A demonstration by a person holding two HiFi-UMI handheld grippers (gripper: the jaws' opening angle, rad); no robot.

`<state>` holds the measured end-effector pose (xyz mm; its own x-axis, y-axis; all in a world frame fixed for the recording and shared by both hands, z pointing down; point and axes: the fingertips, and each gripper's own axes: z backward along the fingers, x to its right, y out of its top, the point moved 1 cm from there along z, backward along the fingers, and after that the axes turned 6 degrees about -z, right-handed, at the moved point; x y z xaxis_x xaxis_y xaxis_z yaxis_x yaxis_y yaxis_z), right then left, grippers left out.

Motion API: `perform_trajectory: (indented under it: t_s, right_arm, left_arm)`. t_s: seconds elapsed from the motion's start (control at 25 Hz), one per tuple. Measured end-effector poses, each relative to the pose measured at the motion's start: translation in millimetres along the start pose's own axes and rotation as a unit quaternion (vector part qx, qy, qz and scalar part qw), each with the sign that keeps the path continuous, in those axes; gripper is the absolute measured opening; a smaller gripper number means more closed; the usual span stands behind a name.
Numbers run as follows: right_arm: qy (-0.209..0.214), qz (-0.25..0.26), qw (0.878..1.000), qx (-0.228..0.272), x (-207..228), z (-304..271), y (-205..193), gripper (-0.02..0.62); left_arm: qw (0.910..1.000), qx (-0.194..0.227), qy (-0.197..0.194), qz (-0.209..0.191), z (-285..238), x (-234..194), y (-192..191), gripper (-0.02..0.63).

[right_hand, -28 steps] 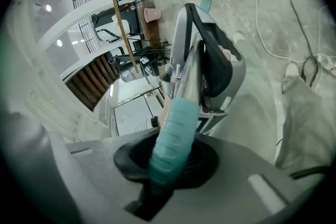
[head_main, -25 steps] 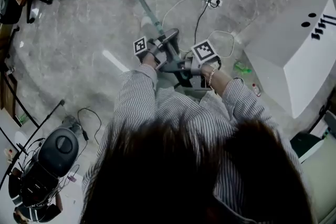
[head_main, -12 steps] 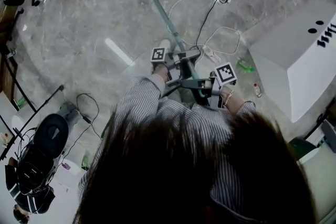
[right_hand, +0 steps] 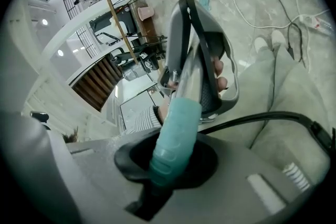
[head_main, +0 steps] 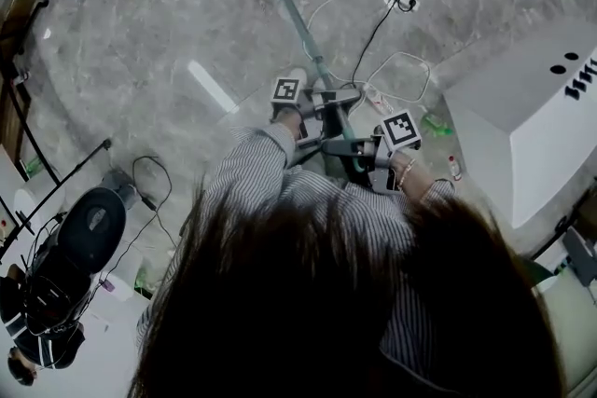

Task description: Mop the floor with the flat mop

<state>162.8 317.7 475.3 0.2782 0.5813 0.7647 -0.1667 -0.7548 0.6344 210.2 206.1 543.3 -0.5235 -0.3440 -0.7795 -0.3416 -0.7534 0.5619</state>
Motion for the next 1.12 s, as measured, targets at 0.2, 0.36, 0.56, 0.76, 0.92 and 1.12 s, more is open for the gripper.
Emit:
perform_trajectory:
  t_s: [0.2,0.36,0.56,0.76,0.92,1.12]
  right_arm:
    - [-0.007,0.011,1.0,-0.004,-9.5,1.4,5.5,0.048]
    - [-0.003,0.013,1.0,-0.009,-14.9,1.5,7.9,0.049]
    - [0.011,0.016,1.0,-0.02,-27.6,-11.3,9.2,0.049]
    - [0.016,0.017,1.0,-0.02,-45.4,-27.1,25.1,0.053]
    - [0.008,0.021,1.0,-0.012,-62.7,-44.0,55.5,0.054]
    - [0.021,0.018,1.0,0.008,-108.4,-82.0,103.8,0.054]
  left_arm:
    - [1.0,-0.005,0.0,0.001,-6.3,6.9,4.6,0.006]
    - [0.9998,0.016,-0.008,-0.004,-7.4,9.1,14.4,0.006]
    - [0.9972,0.071,-0.01,-0.021,-3.0,20.2,42.4,0.006]
    - [0.9959,0.086,0.0,-0.029,5.1,35.5,62.3,0.006]
    - [0.995,0.089,0.018,-0.041,12.5,52.3,96.0,0.006]
    - [0.9943,0.097,0.024,-0.037,28.5,98.1,151.9,0.006]
